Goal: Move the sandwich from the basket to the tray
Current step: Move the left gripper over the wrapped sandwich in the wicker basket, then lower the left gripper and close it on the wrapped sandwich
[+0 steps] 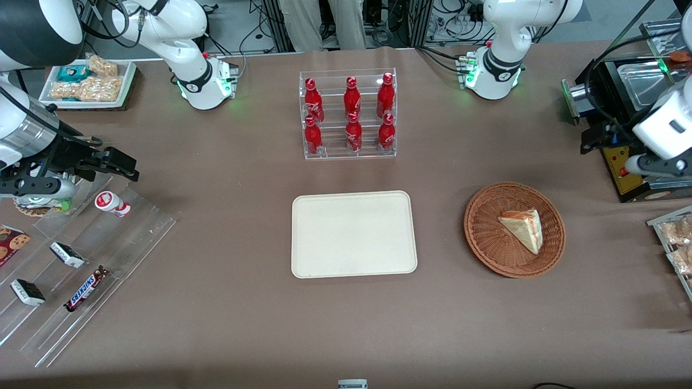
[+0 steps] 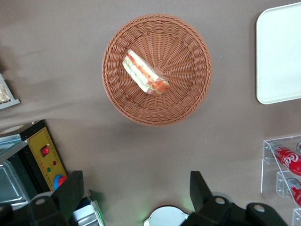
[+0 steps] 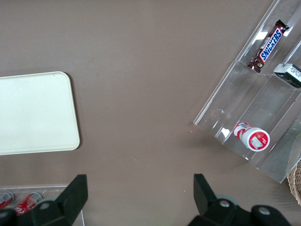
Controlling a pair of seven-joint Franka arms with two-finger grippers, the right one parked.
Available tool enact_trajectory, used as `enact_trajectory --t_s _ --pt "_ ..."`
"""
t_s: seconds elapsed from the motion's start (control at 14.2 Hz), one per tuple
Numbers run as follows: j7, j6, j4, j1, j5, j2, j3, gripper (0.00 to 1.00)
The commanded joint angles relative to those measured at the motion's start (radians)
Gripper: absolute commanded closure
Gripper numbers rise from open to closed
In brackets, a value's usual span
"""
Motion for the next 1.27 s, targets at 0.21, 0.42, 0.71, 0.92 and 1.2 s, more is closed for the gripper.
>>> enact_trajectory --t_s 0.21,0.42,0.71,0.92,1.2 --pt "-0.041 0.384 -0.343 0.017 0.035 -0.002 -0.005 0.00" --pt "-0.170 0.636 -0.522 0.015 0.035 -0.005 -0.005 0.00" --pt "-0.619 0.894 -0.641 0.003 0.035 0.024 -0.008 0.00" --pt "-0.946 1.016 -0.632 -0.019 0.033 0.117 -0.011 0.00" --pt "-1.025 1.135 -0.626 -0.017 0.021 0.217 -0.011 0.02"
